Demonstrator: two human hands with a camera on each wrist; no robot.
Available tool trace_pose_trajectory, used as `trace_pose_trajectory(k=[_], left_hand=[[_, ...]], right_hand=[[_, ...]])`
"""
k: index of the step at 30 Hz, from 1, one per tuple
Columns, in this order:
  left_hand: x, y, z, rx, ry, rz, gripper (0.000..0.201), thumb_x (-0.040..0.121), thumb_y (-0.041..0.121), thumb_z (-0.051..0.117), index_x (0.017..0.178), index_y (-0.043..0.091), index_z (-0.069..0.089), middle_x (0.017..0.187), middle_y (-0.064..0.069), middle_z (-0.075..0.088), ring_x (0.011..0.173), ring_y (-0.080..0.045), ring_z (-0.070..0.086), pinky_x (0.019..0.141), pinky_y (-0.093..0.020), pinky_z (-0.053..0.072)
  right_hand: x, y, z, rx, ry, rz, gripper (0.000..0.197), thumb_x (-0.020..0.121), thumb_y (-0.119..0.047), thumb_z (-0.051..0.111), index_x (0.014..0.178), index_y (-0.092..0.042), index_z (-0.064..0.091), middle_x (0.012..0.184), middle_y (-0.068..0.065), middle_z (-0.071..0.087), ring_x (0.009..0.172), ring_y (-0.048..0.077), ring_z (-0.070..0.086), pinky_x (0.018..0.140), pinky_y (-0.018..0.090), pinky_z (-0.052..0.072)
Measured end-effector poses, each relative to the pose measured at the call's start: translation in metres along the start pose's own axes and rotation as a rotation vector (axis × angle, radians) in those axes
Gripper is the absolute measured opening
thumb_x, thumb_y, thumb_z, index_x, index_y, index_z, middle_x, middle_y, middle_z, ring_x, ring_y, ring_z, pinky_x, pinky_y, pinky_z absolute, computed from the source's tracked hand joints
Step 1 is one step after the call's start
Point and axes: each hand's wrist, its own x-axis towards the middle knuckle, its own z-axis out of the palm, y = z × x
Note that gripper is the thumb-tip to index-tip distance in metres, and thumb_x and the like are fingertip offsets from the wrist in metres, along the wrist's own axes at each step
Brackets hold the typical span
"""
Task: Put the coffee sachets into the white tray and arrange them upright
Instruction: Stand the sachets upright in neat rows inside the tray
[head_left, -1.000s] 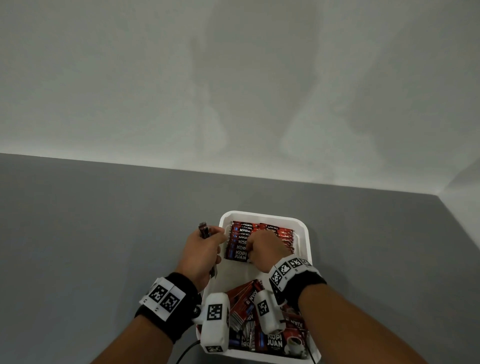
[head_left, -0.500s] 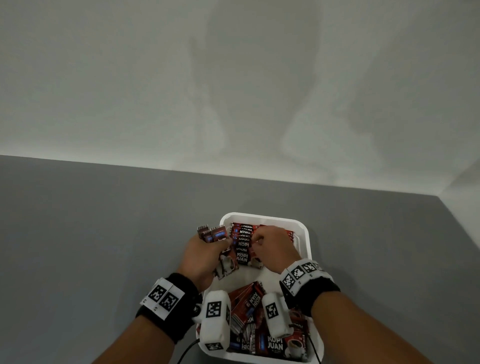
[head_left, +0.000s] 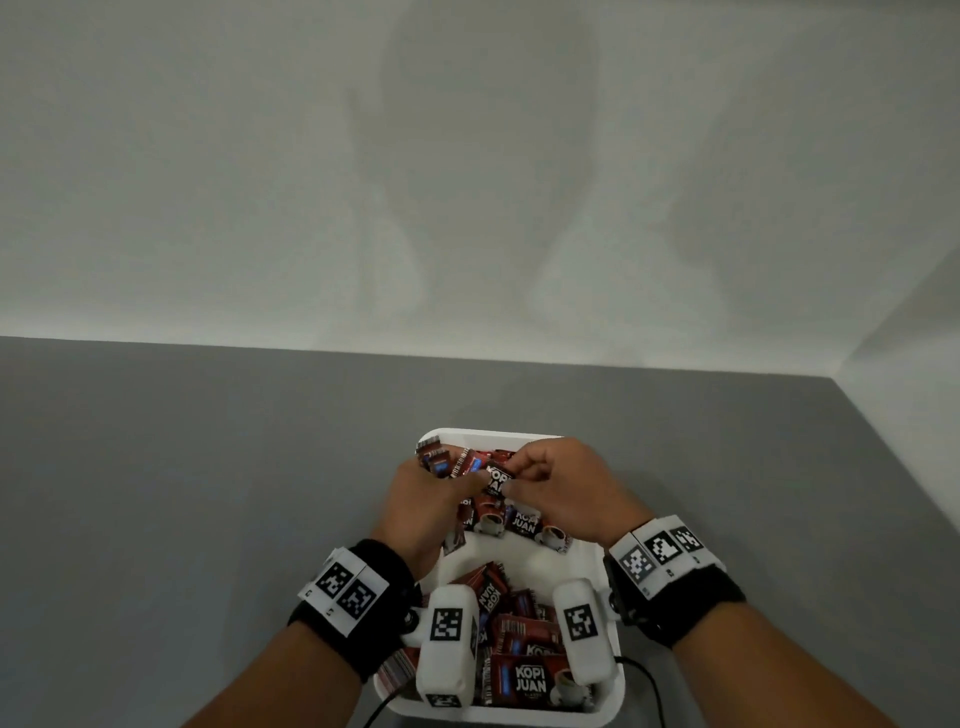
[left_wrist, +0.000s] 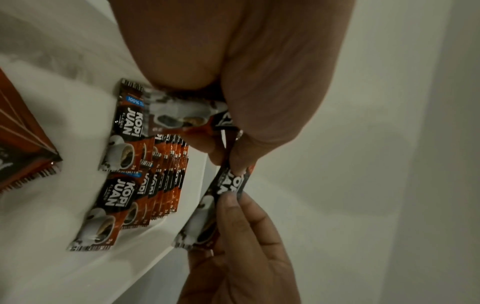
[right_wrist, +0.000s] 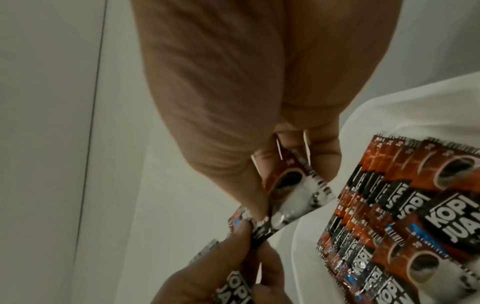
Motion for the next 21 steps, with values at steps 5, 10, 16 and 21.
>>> trace_pose_trajectory(k=[5, 10, 16, 21], left_hand=[[0.009, -0.011, -0.008, 0.037, 0.165, -0.036, 0.01, 0.088, -0.001, 0.067, 0.084, 0.007, 0.072, 0.076, -0.014, 0.069, 0.069, -0.026, 0.064, 0.065, -0.042, 0.056], [0.01, -0.013, -0.02, 0.076, 0.168, -0.093, 0.012, 0.09, -0.002, 0.06, 0.086, 0.007, 0.067, 0.07, -0.011, 0.056, 0.059, -0.019, 0.052, 0.049, -0.029, 0.042], [0.0, -0.01, -0.02, 0.296, 0.081, -0.137, 0.016, 0.09, 0.0, 0.055, 0.087, 0.01, 0.067, 0.073, -0.004, 0.057, 0.065, -0.017, 0.053, 0.051, -0.027, 0.041], [0.005, -0.011, -0.018, 0.716, -0.058, -0.115, 0.024, 0.09, 0.004, 0.045, 0.082, 0.008, 0.066, 0.066, 0.004, 0.059, 0.058, -0.013, 0.053, 0.054, -0.024, 0.046]], right_hand=[[0.005, 0.012, -0.004, -0.246, -0.009, 0.024, 0.015, 0.087, -0.016, 0.076, 0.08, -0.028, 0.068, 0.077, -0.013, 0.066, 0.068, 0.0, 0.061, 0.058, 0.006, 0.042], [0.01, 0.037, 0.017, -0.529, -0.167, 0.09, 0.013, 0.088, -0.008, 0.063, 0.083, -0.02, 0.065, 0.095, -0.003, 0.063, 0.091, 0.018, 0.061, 0.077, 0.026, 0.049], [0.021, 0.046, 0.033, -0.715, -0.208, 0.094, 0.02, 0.087, 0.003, 0.053, 0.097, -0.004, 0.069, 0.104, 0.013, 0.068, 0.099, 0.028, 0.066, 0.079, 0.033, 0.056], [0.021, 0.046, 0.036, -0.766, -0.194, 0.076, 0.017, 0.089, 0.003, 0.055, 0.098, -0.007, 0.065, 0.104, 0.011, 0.068, 0.099, 0.028, 0.066, 0.072, 0.029, 0.047]])
